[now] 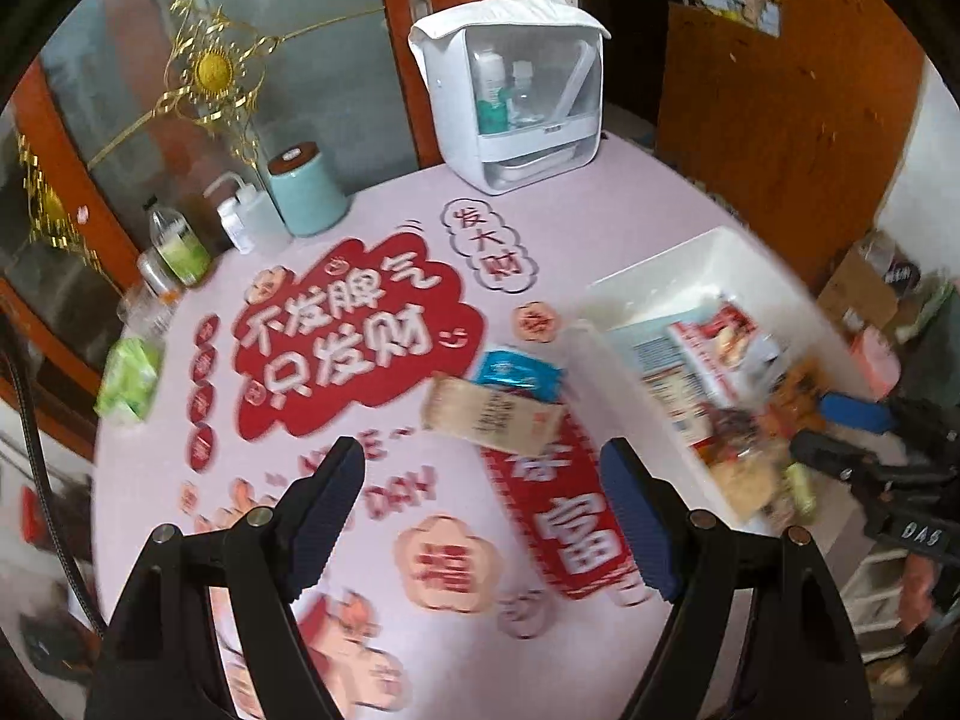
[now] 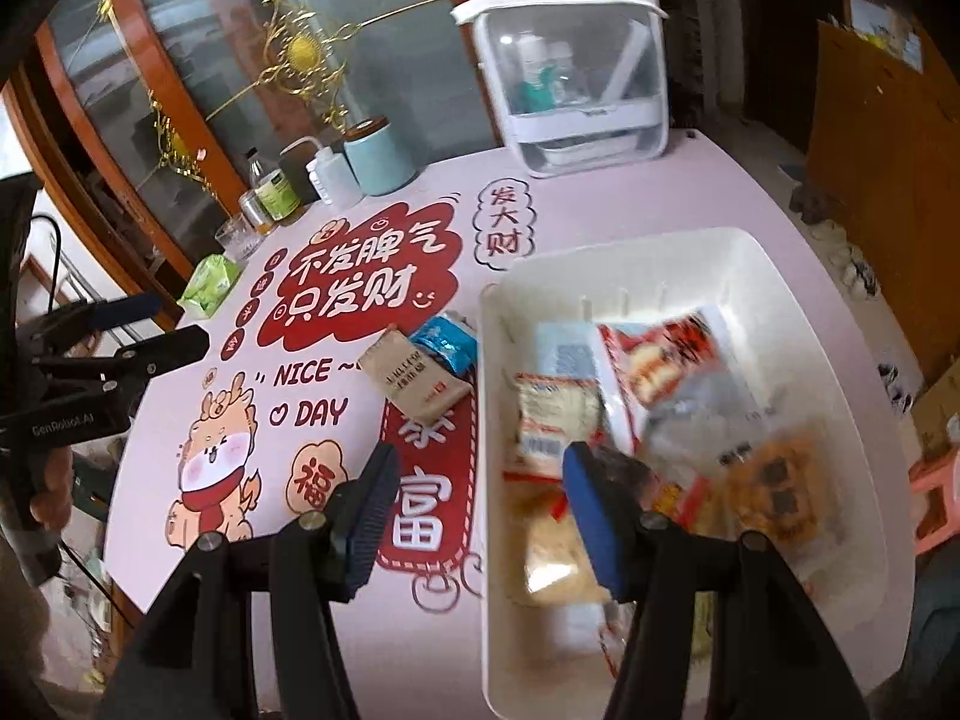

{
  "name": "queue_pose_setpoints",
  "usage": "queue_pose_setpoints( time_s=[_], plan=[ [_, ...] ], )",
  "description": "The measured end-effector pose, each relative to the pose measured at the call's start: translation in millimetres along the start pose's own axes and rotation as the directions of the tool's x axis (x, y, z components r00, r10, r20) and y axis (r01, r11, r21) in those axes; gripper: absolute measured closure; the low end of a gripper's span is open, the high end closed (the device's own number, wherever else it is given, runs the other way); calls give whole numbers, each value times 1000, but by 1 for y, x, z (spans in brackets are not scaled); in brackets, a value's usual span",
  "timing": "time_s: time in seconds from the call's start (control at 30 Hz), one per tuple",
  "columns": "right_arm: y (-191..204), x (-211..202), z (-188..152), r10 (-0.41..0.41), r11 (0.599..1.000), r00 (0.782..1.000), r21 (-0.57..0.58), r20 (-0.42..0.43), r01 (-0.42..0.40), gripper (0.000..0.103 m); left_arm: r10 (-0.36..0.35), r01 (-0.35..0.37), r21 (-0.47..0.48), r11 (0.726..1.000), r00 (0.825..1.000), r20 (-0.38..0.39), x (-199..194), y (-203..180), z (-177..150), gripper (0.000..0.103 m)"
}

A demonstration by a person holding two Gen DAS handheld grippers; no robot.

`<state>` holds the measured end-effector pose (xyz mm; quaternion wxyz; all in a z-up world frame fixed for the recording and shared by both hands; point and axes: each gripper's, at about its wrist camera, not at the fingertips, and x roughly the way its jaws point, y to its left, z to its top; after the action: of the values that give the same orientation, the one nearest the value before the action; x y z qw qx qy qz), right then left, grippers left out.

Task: Organize snacks
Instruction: 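Move both tools to the brown paper pack and blue candy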

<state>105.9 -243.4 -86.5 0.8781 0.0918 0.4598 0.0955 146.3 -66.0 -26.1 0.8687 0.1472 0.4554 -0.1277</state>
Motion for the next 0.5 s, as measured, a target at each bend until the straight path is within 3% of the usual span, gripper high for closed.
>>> queue_pose_setpoints(
  time_s=[0.1, 0.23, 0.37, 0.5],
  plan=[
    [16, 12, 15, -27, 998, 1000, -57, 17, 27, 46, 22, -22, 40, 999, 1000, 4, 6, 19, 3, 23],
    [33, 31, 41, -59, 985, 998, -159, 39, 64, 46, -33, 32, -13, 999, 999, -35, 30, 39, 5, 22],
    [46, 58, 69, -74, 943, 996, -321, 54, 87, 46, -84, 67, -159, 985, 991, -106, 74, 52, 4, 22],
    [53, 98, 97, -62, 893, 998, -447, -28, 43, 46, -64, 19, -310, 950, 989, -133, 114, 58, 4, 22]
  ],
)
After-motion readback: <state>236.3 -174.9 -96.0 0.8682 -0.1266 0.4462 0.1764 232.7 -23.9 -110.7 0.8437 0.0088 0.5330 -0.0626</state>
